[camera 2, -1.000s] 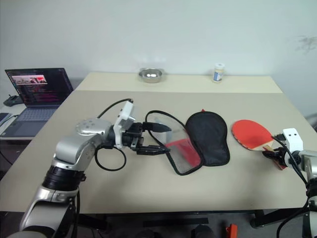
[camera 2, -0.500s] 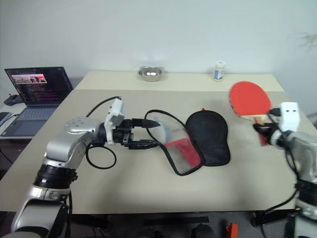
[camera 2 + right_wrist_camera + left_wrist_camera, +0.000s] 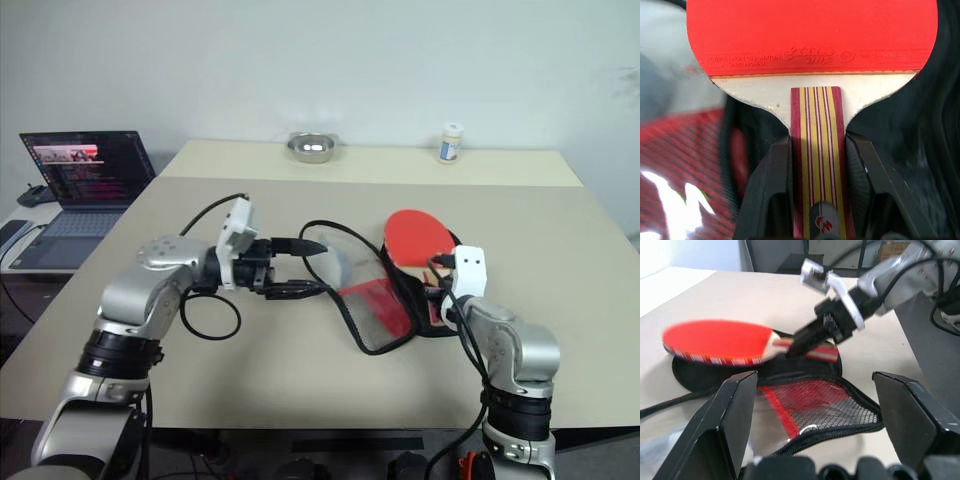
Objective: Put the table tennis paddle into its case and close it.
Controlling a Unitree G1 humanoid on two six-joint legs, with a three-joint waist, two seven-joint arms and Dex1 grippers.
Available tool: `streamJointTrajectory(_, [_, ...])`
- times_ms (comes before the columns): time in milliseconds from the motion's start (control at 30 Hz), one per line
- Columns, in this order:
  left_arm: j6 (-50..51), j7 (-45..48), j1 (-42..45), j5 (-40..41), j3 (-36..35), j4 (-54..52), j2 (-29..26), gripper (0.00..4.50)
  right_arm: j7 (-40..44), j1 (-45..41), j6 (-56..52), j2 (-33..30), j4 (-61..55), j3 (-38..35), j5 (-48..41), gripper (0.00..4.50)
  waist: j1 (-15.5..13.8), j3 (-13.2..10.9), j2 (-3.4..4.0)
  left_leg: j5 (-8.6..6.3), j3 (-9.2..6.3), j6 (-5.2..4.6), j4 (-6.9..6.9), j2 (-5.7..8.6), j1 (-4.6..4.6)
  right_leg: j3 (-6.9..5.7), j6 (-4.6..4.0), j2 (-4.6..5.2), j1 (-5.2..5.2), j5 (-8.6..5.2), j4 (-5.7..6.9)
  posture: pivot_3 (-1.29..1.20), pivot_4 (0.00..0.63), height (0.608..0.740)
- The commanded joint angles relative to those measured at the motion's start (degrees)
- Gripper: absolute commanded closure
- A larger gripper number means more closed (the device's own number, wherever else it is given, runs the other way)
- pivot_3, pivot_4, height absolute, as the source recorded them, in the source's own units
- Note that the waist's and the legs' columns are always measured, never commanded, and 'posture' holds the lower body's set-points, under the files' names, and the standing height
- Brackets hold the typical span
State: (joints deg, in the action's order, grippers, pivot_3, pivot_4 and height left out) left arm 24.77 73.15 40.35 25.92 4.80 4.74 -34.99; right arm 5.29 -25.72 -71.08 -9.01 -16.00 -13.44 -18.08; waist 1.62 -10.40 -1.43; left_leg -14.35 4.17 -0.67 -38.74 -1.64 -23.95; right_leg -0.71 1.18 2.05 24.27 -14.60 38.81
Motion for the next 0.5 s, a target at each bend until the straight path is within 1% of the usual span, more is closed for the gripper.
streamJointTrajectory(33, [-0.36, 0.08, -0.02, 0.44, -0.62, -2.33, -0.27, 0.5, 2.05, -0.75, 4.76, -3.28, 0.93, 1.24, 0.76, 3.45, 0.09, 0.0, 0.0, 0.0, 0.0, 0.0, 0.0, 0.0, 0.02, 0.01, 0.0, -0.01, 0.0, 0.0, 0.03, 0.0, 0.15, 0.74])
streamJointTrajectory(133, [-0.29, 0.29, -0.1, 0.47, -0.76, -2.27, -0.55, 0.5, 3.54, -0.73, 5.81, -5.32, 2.18, 2.96, 0.94, 3.45, 0.1, 0.0, 0.0, 0.0, -0.01, 0.0, -0.01, -0.02, 0.05, -0.01, 0.16, -0.03, -0.01, -0.1, 0.04, 0.0, 0.15, 0.74])
streamJointTrajectory(433, [-0.4, 0.32, 0.02, 0.35, -0.78, -2.21, -0.71, 0.5, 5.38, -0.46, 6.41, -7.19, 3.23, 6.49, 1.37, 3.45, 0.09, 0.0, -0.01, 0.01, -0.01, 0.0, -0.01, -0.04, 0.06, 0.01, 0.2, -0.04, -0.02, -0.12, 0.05, 0.0, 0.15, 0.74])
streamJointTrajectory(500, [-0.38, 0.33, -0.06, 0.37, -0.81, -2.26, -0.77, 0.5, 4.35, -0.63, 6.2, -6.19, 3.29, 5.31, 1.07, 3.45, 0.08, 0.01, -0.01, 0.0, -0.01, 0.0, -0.01, -0.05, 0.06, 0.0, 0.2, -0.04, -0.02, -0.12, 0.05, 0.0, 0.15, 0.74])
